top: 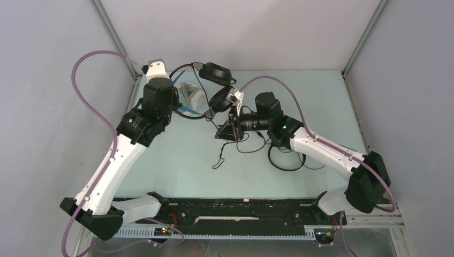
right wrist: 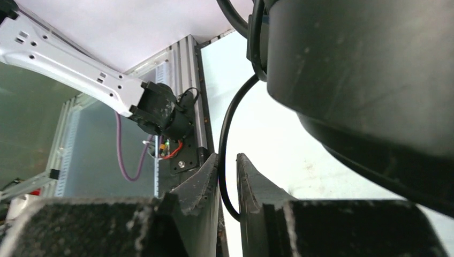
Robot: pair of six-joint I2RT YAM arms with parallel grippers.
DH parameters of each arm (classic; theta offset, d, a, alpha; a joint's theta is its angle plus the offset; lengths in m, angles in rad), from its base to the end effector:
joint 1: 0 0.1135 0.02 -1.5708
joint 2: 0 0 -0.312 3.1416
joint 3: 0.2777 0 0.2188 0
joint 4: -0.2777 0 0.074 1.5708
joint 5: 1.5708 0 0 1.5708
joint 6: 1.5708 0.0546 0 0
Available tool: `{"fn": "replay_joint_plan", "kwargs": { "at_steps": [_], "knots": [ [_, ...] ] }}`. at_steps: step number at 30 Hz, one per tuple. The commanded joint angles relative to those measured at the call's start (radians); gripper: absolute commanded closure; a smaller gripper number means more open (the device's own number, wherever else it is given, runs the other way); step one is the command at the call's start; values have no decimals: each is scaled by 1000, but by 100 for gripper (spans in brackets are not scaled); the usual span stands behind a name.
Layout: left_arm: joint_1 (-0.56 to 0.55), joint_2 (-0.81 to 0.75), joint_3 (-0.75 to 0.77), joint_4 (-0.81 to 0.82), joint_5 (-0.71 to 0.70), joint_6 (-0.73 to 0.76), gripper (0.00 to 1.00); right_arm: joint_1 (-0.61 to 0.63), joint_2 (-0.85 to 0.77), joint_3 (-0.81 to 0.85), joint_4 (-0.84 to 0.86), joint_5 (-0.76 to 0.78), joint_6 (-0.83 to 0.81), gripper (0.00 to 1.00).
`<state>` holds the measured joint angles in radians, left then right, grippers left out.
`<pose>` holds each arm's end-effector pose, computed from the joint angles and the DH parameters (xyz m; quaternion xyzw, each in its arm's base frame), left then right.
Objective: Wrap the headphones
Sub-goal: Wrap the headphones cable around the headphones.
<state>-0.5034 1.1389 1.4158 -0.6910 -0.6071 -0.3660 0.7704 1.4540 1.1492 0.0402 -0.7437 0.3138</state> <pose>0.1764 -0.0616 0.4643 -0.1082 0.8084 0.0073 0.5785 0.1986 0.2442 0.3876 -0.3825 0.6708 0.5393 0.3361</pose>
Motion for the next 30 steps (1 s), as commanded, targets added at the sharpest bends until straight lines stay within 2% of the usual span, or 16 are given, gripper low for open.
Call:
{"fn": "replay_joint_plan", "kwargs": {
  "at_steps": [1, 3, 8, 9, 19, 26, 30],
  "knots": [
    [8, -56, 59, 131, 51, -97, 100, 25, -34, -30, 54, 57, -85, 80],
    [9, -57, 63, 130, 67, -101, 100, 25, -29, -43, 72, 72, -84, 80],
    [23, -57, 81, 125, 91, -105, 100, 24, -36, -104, 130, 111, -81, 99],
    [31, -59, 82, 130, 88, -102, 100, 24, -39, -117, 136, 115, -80, 100],
    [97, -43, 52, 231, 43, -63, 100, 29, -62, -203, 143, 51, -64, 100],
    [124, -40, 57, 255, 42, -74, 100, 25, -67, -222, 92, 101, -76, 100],
    [156, -49, 81, 254, 102, -106, 100, 4, -73, -286, 106, 125, -25, 100]
  ]
}}
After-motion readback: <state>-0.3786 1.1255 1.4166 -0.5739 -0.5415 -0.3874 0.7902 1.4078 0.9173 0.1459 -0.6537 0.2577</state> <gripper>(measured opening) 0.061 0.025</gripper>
